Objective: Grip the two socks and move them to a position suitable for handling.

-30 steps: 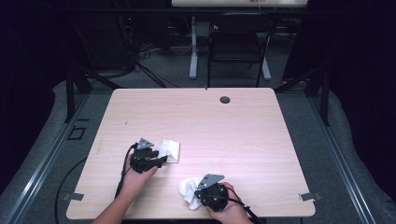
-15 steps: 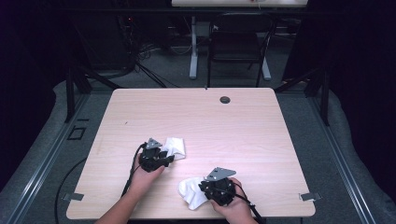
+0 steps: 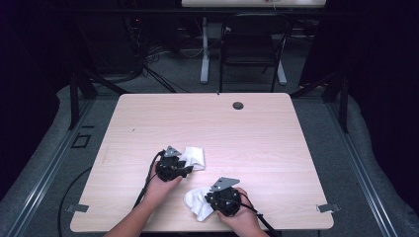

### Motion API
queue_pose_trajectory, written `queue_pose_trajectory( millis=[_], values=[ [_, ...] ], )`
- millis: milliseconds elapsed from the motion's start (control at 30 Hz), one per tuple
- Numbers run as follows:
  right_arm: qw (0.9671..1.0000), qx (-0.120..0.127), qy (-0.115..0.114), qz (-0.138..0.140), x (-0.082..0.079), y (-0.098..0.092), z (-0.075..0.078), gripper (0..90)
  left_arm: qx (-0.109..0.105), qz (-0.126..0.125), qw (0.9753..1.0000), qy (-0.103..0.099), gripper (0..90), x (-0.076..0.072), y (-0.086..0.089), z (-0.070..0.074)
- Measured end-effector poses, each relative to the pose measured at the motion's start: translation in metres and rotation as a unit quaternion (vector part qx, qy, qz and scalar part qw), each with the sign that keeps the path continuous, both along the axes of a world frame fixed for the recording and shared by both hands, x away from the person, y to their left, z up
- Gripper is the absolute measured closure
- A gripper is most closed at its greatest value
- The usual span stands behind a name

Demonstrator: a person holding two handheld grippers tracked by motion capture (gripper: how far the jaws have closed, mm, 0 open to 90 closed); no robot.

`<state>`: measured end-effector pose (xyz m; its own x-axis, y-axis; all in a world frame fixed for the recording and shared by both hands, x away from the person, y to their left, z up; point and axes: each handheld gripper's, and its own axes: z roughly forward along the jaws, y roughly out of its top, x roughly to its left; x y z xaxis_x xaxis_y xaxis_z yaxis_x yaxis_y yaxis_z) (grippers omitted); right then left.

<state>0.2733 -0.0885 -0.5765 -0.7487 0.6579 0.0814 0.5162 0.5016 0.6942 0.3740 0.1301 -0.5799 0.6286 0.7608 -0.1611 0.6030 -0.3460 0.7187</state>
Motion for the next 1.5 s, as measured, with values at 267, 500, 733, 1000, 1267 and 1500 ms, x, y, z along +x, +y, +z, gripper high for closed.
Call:
queue_pose_trajectory(
  millis=[267, 500, 733, 1000, 1267, 1500],
  values=[
    [1.0, -0.002, -0.005, -0.006, 0.008, 0.01, -0.001, 83.8, -0.006, 0.0, 1.0, 0.007, 55.8, -0.001, 0.0, 0.001],
    [0.9996, 0.016, -0.017, -0.015, 0.007, 0.005, 0.01, 79.4, -0.013, -0.008, 0.9998, -0.009, 50.8, -0.013, 0.009, 0.016],
    [0.999, 0.031, -0.022, -0.024, 0.005, 0.003, 0.022, 74.8, -0.022, -0.008, 0.9996, -0.018, 51.9, -0.032, 0.023, 0.028],
    [0.9994, 0.021, -0.022, -0.014, -0.003, 0.008, 0.027, 71.6, -0.024, -0.016, 0.9994, -0.019, 52.6, -0.053, 0.033, 0.037],
    [0.9995, 0.023, -0.02, -0.006, -0.012, 0.015, 0.027, 69.2, -0.031, -0.022, 0.9991, -0.018, 55.7, -0.073, 0.039, 0.039],
    [0.9994, 0.029, -0.018, -0.005, -0.016, 0.018, 0.024, 69.0, -0.034, -0.012, 0.9993, -0.011, 57.0, -0.076, 0.041, 0.03]
  ],
)
